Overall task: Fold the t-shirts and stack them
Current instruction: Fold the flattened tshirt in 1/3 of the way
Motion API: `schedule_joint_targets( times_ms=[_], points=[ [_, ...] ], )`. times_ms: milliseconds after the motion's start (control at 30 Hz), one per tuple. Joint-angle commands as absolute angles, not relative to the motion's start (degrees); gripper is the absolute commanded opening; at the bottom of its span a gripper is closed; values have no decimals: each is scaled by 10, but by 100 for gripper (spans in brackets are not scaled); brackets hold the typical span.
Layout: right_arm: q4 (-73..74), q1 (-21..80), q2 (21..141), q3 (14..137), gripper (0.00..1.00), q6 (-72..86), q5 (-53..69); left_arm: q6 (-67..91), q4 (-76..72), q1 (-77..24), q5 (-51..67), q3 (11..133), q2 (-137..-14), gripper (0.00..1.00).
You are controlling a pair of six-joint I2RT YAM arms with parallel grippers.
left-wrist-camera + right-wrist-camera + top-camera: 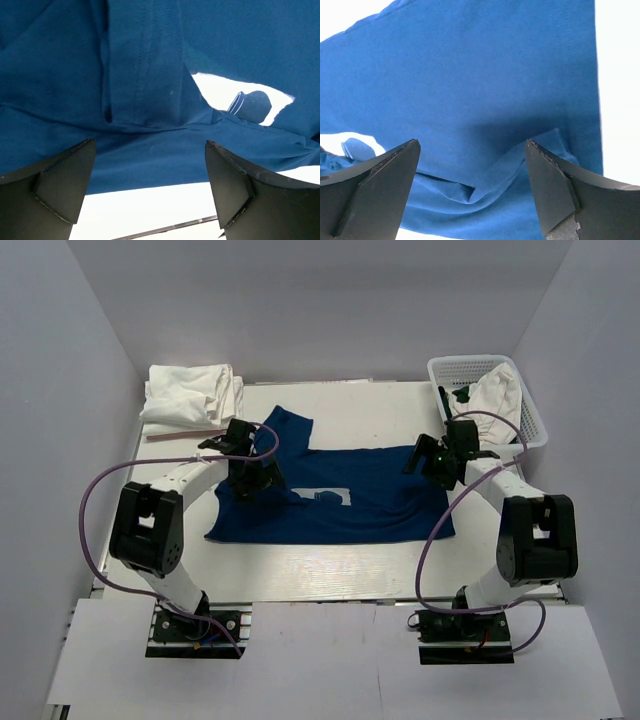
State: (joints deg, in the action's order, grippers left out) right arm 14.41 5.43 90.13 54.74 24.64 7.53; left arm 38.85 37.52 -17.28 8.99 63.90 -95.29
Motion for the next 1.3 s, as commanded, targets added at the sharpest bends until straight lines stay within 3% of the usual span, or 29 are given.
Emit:
schedule_joint_targets(
  times_ms=[0, 200, 500, 667, 733, 833, 900, 1100, 1167, 1267],
  points=[
    [147, 56, 864, 561, 90, 240, 35, 394, 358, -181, 85, 660, -963, 100],
    [178, 53, 789, 517, 90, 236, 9, 394, 363, -204, 68, 685, -1005, 100],
    [200, 54, 772, 512, 90, 236, 7, 394, 385, -214, 44, 693, -1040, 100],
    [201, 52, 775, 513, 90, 234, 7, 406, 346, -214, 38, 670, -1012, 81],
    [200, 53, 773, 512, 90, 234, 8, 406, 316, -214, 33, 670, -1012, 80],
    [206, 50, 769, 511, 90, 233, 9, 391, 326, -214, 6, 712, -1044, 62],
    [211, 51, 763, 510, 90, 232, 3, 380, 346, -214, -6, 749, -1063, 44],
    [216, 52, 749, 504, 90, 229, 2, 374, 333, -214, 13, 777, -1070, 17],
    [218, 52, 750, 504, 90, 228, 3, 374, 327, -214, 27, 777, -1070, 17],
    [222, 51, 754, 505, 90, 228, 3, 368, 322, -214, 46, 802, -1095, 26]
  ],
)
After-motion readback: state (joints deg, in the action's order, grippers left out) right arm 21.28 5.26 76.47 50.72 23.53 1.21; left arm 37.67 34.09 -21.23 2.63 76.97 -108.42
